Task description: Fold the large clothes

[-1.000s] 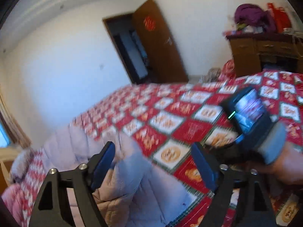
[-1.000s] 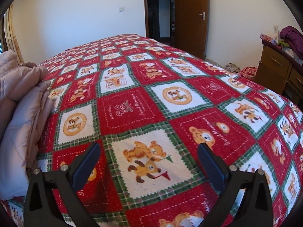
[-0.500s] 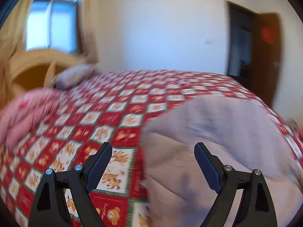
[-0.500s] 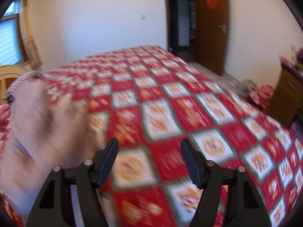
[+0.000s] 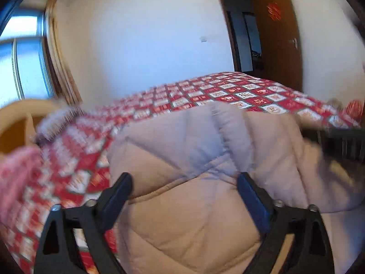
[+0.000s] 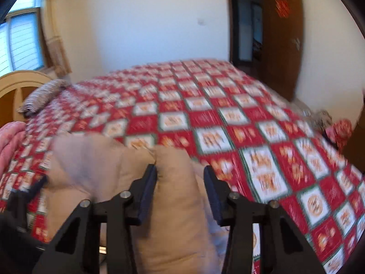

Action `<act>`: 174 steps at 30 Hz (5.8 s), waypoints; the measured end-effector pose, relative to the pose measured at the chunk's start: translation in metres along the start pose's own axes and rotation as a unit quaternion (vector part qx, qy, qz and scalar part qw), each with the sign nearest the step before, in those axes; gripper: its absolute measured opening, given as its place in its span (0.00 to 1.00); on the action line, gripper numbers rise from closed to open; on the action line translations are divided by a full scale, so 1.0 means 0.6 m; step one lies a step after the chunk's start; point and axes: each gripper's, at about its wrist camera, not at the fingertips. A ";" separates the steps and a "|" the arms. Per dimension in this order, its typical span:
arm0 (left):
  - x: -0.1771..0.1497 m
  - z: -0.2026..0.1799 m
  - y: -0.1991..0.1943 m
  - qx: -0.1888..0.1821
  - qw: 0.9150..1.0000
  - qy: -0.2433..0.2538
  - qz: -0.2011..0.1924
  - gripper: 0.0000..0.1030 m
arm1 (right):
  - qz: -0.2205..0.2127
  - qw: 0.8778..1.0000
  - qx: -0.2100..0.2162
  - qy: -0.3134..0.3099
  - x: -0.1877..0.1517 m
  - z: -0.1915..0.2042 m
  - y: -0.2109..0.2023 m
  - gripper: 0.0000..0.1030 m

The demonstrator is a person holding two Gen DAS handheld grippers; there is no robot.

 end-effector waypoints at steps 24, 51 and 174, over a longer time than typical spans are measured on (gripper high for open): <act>-0.027 0.012 0.090 -0.048 0.993 -0.066 0.089 0.99 | 0.038 0.998 0.024 0.040 -0.091 -0.053 0.108 0.46; -0.028 0.003 0.114 -0.032 0.992 -0.056 0.112 0.99 | 0.073 0.996 0.020 0.051 -0.099 -0.058 0.140 0.55; -0.109 0.426 -0.373 0.038 0.990 -0.135 -0.016 0.31 | 0.053 0.902 0.428 -0.017 -0.174 0.249 -0.072 0.18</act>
Point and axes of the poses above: each gripper's, at about its wrist camera, not at the fingertips, and y roughly the way its jaws point, z to its left, x to its top, and after that the axes turned 9 degrees about -y, right-handed
